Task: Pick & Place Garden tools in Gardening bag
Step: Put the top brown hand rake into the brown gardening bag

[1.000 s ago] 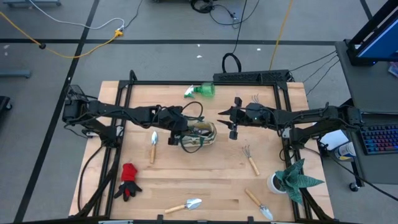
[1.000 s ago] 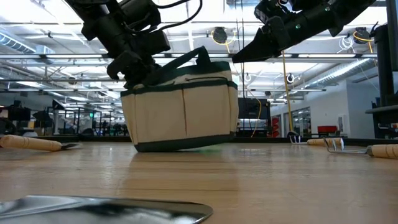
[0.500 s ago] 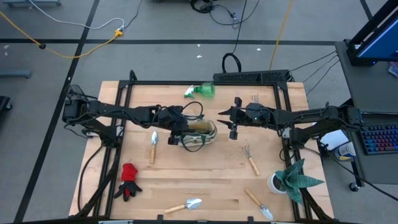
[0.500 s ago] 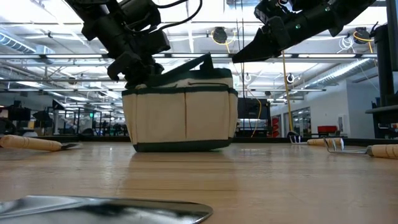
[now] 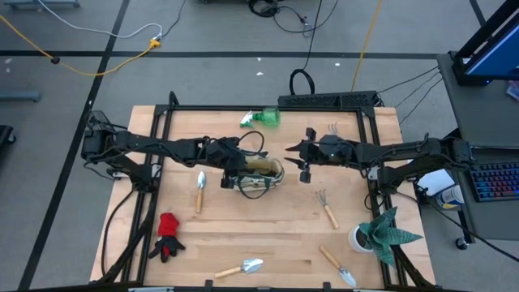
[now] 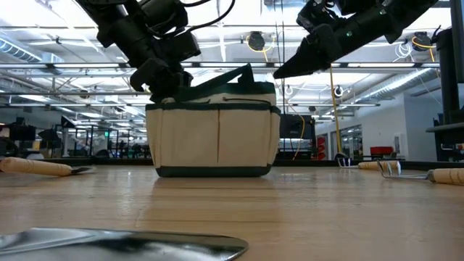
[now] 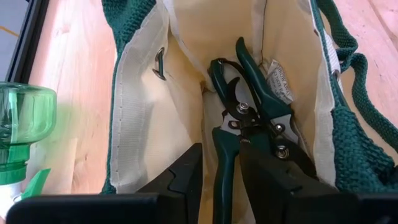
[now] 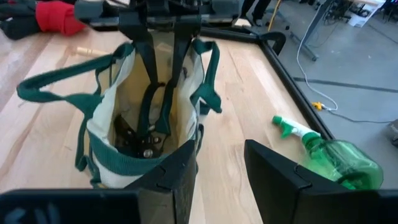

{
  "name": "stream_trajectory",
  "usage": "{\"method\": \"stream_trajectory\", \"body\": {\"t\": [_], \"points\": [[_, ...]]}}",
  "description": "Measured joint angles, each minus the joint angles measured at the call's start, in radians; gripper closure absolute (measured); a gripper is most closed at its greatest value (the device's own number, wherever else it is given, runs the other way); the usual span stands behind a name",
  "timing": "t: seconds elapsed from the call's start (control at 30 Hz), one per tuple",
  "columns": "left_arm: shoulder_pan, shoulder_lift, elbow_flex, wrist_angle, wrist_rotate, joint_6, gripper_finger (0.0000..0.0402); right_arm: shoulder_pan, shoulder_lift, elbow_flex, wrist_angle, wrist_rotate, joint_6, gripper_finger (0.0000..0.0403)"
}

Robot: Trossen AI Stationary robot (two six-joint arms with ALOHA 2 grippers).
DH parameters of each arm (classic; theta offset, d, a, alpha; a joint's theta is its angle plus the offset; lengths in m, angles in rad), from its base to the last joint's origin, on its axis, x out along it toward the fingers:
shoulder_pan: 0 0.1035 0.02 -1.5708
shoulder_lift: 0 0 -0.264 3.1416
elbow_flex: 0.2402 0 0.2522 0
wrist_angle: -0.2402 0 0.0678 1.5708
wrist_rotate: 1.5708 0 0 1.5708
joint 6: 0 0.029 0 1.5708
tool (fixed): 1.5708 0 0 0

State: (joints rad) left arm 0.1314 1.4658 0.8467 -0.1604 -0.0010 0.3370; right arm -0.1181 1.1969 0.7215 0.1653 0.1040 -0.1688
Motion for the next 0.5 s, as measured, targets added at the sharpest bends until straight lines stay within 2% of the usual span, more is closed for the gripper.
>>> {"method": "stream_trajectory", "body": {"t": [0.33, 0.5], "points": [[0.000, 0.000, 0.000, 0.001, 0.000, -0.001, 0.0289, 0.000, 0.000, -0.001, -0.021, 0.000, 0.001, 0.0273], [-0.011, 0.000, 0.000, 0.033, 0.000, -0.001, 0.0289, 0.000, 0.000, -0.001, -0.036, 0.000, 0.055, 0.0273]]}}
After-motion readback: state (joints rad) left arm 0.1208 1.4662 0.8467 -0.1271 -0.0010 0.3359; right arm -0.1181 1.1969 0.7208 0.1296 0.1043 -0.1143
